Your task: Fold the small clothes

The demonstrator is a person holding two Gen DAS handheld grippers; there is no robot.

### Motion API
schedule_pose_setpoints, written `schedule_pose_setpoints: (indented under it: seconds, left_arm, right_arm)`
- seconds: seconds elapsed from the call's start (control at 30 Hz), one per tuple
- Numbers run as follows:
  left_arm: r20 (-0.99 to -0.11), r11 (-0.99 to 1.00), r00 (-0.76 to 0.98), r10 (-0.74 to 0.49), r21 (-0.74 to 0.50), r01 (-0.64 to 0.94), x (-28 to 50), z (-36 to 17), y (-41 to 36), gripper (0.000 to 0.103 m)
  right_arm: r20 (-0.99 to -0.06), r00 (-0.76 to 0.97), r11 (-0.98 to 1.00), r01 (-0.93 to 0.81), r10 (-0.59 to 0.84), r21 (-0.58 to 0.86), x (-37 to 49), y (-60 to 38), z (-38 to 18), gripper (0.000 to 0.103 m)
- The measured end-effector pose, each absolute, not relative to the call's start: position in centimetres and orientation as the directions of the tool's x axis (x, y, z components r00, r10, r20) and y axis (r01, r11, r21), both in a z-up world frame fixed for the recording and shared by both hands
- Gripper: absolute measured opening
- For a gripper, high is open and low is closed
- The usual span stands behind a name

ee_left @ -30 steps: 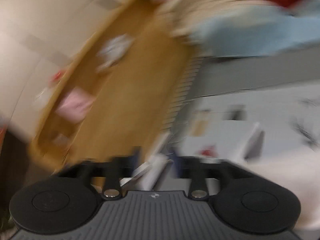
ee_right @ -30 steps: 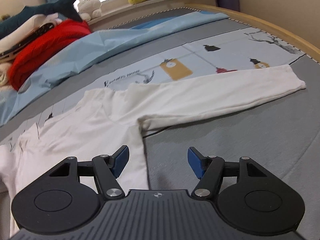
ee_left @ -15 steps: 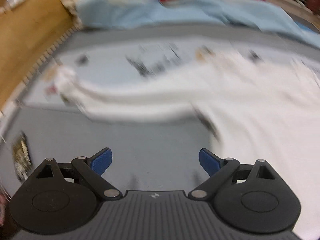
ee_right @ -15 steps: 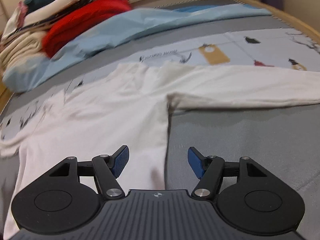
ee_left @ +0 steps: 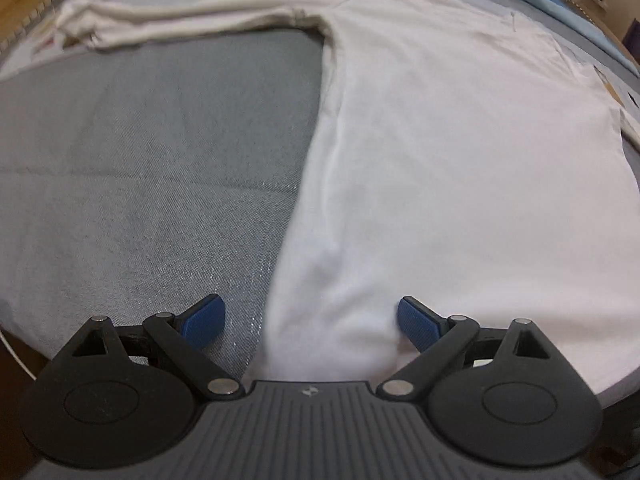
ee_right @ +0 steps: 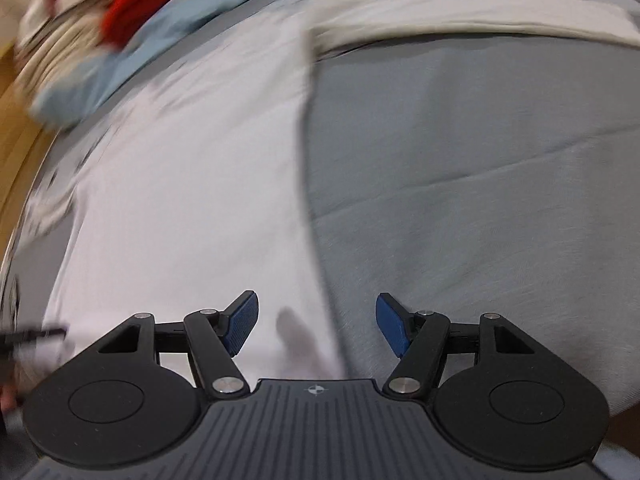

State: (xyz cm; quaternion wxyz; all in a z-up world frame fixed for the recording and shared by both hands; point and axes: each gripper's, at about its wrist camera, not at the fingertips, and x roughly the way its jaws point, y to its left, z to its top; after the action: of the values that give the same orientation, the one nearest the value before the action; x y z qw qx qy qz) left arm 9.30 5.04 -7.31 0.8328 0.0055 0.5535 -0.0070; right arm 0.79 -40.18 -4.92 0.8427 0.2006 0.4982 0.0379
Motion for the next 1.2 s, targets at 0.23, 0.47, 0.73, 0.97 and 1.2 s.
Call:
schedule_pose_setpoints:
  seconds: [0.23, 0.47, 0.73, 0.97, 1.2]
  left_arm:
    - [-0.890, 0.998, 0.455, -0.037, -0.055, -0.028, 6.4, -5.5, 4.5, 0.007]
    - [-0.905, 0.996, 0.418, -0.080, -0.086, 0.005, 4.9, -5.7, 4.6, 0.012]
    - [-0.854, 0.967, 0.520, -0.021, -0.149, -0.206, 7.1, -2.2, 9.6, 0.085]
    - [-0.800, 0.779, 0.594, 0.090, -0.315, -0.542, 14.5, -0.2, 20.1, 0.085]
    - [-0.786, 0.664, 0.583, 0.203, -0.327, -0.672, 22.9, -3.0, 27.3, 0.085]
  right_arm:
    - [-0.854, 0.497, 0.977, 0.047, 0.158, 0.208, -0.3, -36.7, -4.2, 0.004]
    - [-0.848, 0.523, 0.982, 0.097, 0.087, 0.161, -2.3, -38.6, -2.8, 0.004]
    - [-0.811, 0.581, 0.996, 0.092, -0.069, -0.019, -2.0, -37.1, -1.2, 0.063]
    - [-0.649, 0.761, 0.979, 0.131, 0.003, 0.158, 1.2, -37.3, 3.4, 0.063]
    - [-0.607, 0.788, 0.905, 0.182, 0.099, 0.383, 7.9, -36.1, 0.7, 0.063]
